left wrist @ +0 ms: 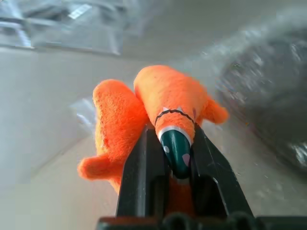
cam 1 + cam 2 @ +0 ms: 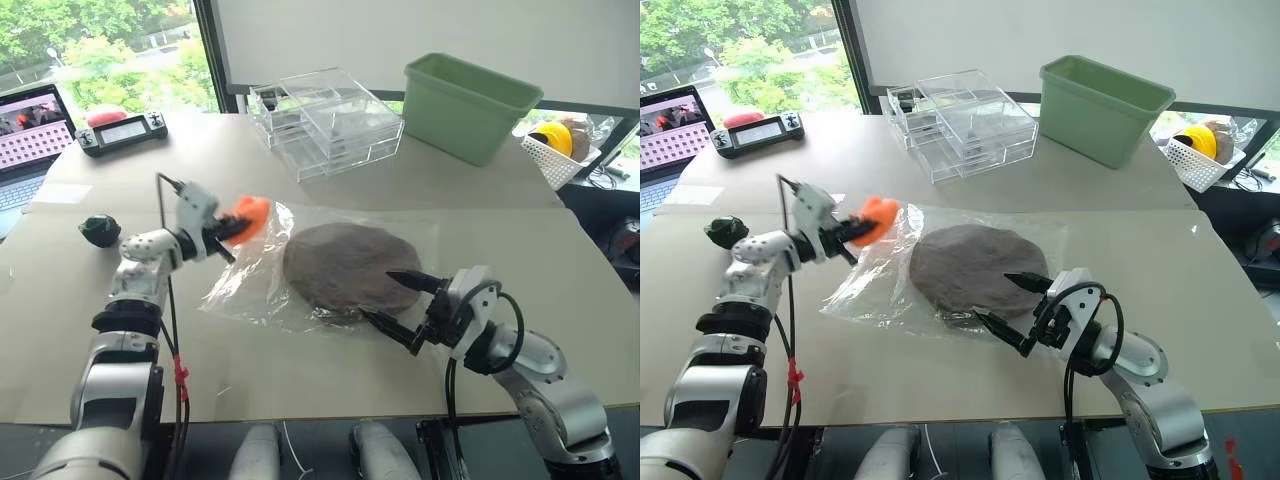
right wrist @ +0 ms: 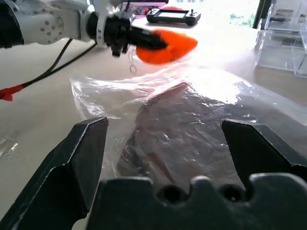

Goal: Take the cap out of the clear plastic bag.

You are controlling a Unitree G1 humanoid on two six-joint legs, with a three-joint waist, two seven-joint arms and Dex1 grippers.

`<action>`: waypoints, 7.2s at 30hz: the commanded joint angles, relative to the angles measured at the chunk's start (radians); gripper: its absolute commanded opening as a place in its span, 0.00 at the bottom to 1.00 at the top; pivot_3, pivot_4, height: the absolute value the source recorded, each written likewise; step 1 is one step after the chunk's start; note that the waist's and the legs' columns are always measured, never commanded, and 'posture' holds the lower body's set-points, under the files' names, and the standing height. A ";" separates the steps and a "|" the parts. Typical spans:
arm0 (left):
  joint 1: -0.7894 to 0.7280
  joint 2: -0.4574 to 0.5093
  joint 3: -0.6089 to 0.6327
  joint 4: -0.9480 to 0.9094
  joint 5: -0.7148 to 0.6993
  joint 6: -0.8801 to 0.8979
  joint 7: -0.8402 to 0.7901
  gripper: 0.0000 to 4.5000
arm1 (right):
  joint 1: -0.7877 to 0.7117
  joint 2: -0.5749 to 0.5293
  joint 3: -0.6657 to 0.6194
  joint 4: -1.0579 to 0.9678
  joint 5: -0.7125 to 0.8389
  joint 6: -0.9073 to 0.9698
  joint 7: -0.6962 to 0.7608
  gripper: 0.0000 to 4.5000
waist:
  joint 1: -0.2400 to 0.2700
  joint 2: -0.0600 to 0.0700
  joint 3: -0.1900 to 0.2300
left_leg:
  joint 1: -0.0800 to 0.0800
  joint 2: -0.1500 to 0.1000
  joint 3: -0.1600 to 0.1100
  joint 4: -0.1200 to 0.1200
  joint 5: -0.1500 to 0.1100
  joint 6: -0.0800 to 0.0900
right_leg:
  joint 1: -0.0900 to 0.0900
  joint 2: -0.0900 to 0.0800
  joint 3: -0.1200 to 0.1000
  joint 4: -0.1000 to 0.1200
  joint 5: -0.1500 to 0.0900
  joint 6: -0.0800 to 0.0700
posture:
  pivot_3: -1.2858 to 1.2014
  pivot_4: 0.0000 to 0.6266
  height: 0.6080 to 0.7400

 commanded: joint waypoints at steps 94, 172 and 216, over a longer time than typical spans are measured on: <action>0.749 0.134 0.093 -0.891 -0.218 0.006 -0.222 0.99 | -0.312 0.033 0.450 0.236 -0.731 0.128 -0.214 1.00 | -0.008 -0.009 -0.005 | 0.009 0.005 0.003 0.003 0.002 0.001 | 0.004 0.003 0.002 0.006 -0.001 0.001 | 0.52 0.24 0.96; 0.453 0.067 -0.052 -0.745 -0.230 0.199 -0.149 1.00 | -1.128 -0.158 0.736 1.463 -1.778 -1.636 -0.757 0.00 | -0.055 -0.006 -0.001 | 0.013 0.003 0.004 -0.006 0.003 0.000 | 0.004 0.001 0.004 0.003 0.004 -0.008 | 0.52 0.24 0.96; 0.430 0.041 -0.075 -0.699 -0.203 0.164 -0.170 1.00 | -0.673 -0.574 0.460 1.113 -0.521 -1.065 0.026 0.98 | -0.008 -0.004 0.000 | 0.007 0.000 0.001 -0.005 0.003 0.001 | 0.005 -0.002 0.002 -0.001 0.003 -0.006 | 0.52 0.24 0.96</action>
